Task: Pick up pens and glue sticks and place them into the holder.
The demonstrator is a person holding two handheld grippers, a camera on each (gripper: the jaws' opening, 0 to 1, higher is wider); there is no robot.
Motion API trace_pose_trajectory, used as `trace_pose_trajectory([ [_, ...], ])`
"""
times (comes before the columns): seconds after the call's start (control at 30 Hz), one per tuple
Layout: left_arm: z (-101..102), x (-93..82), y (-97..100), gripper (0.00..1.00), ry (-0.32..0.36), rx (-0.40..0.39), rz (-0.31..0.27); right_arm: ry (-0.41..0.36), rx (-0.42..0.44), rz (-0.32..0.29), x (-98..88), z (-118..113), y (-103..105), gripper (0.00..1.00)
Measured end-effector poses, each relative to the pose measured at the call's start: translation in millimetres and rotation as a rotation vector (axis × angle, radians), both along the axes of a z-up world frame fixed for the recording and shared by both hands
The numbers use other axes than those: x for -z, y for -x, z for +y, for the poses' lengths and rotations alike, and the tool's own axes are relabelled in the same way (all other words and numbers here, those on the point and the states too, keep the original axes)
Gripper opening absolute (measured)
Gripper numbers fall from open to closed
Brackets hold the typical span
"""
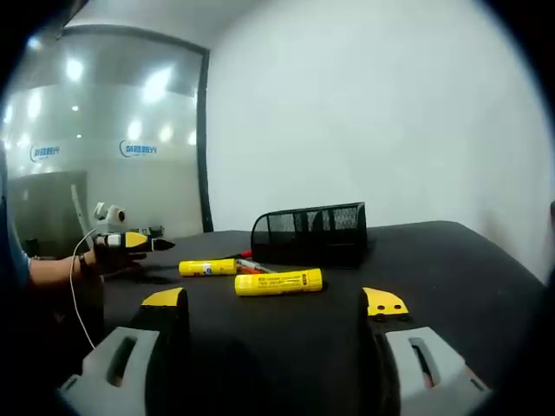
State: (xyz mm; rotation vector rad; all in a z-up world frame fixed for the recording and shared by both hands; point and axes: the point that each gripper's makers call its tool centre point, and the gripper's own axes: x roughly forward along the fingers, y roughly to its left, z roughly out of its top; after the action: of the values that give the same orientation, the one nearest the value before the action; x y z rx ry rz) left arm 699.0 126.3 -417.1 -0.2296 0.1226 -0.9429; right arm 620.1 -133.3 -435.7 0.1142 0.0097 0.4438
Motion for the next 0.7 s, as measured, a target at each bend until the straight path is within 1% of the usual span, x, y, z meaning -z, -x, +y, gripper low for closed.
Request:
trace_pose_trajectory([
  [0.03, 1.8, -0.7, -5.2, 0.57, -0.006, -0.036, 0.016, 0.000, -0.001, 0.000, 0.0, 0.1, 0.1, 0.74],
  [0.07, -1.0, -5.0, -5.3, 0.55, -0.002, -0.031, 0.000, 0.000, -0.001, 0.000, 0.0, 0.1, 0.1, 0.74],
  [0.1, -1.8, -8.0, -8.6, 0.54, 0.004, -0.045, 0.001, 0.000, -0.002, 0.000, 0.1, 0.0, 0.0, 0.74],
  [0.13, -1.2, -7.2, -14.9, 0.53, -0.005, -0.077, 0.027, 0.001, -0.002, -0.001, 0.1, 0.0, 0.1, 0.73],
  [0.17, -4.8, -10.1, -16.9, 0.52, -0.010, -0.071, 0.016, 0.002, -0.002, -0.001, 0.2, -0.1, 0.0, 0.73],
  [0.23, -4.9, -10.8, -26.3, 0.50, -0.032, -0.116, 0.021, 0.003, -0.004, 0.000, 0.5, 0.0, 0.2, 0.73],
  [0.27, -8.0, -12.7, -28.0, 0.47, -0.031, -0.111, 0.019, 0.003, -0.005, -0.001, 0.3, 0.0, 0.3, 0.72],
  [0.3, -8.7, -10.5, -31.1, 0.44, -0.039, -0.121, 0.051, 0.004, -0.004, -0.002, 0.3, -0.2, 0.4, 0.72],
  [0.33, -9.5, -9.1, -34.6, 0.40, -0.050, -0.131, 0.072, 0.004, -0.004, -0.004, 0.1, -0.4, 0.6, 0.72],
  [0.37, -11.5, -11.3, -37.8, 0.37, -0.052, -0.135, 0.066, 0.003, -0.004, -0.005, -0.3, -0.5, 0.7, 0.72],
  [0.4, -13.0, -12.8, -42.3, 0.37, -0.056, -0.150, 0.066, 0.001, -0.004, -0.007, -0.7, -0.7, 0.8, 0.72],
  [0.47, -17.2, -10.8, -46.1, 0.34, -0.069, -0.150, 0.099, -0.003, -0.004, -0.010, -1.4, -1.0, 1.0, 0.72],
  [0.5, -17.6, -7.9, -49.9, 0.34, -0.072, -0.167, 0.134, -0.006, -0.005, -0.012, -1.9, -1.1, 1.2, 0.72],
  [0.57, -21.4, -4.2, -54.9, 0.32, -0.095, -0.165, 0.154, -0.008, -0.007, -0.013, -2.3, -0.9, 1.5, 0.72],
  [0.6, -21.2, 1.7, -58.2, 0.31, -0.127, -0.177, 0.180, -0.009, -0.008, -0.014, -2.5, -0.7, 1.6, 0.71],
  [0.67, -24.0, 8.6, -63.7, 0.28, -0.174, -0.179, 0.205, -0.010, -0.011, -0.016, -2.8, -0.3, 1.9, 0.71],
  [0.7, -26.2, 9.1, -66.7, 0.28, -0.177, -0.178, 0.214, -0.011, -0.012, -0.017, -2.9, -0.1, 2.1, 0.71],
])
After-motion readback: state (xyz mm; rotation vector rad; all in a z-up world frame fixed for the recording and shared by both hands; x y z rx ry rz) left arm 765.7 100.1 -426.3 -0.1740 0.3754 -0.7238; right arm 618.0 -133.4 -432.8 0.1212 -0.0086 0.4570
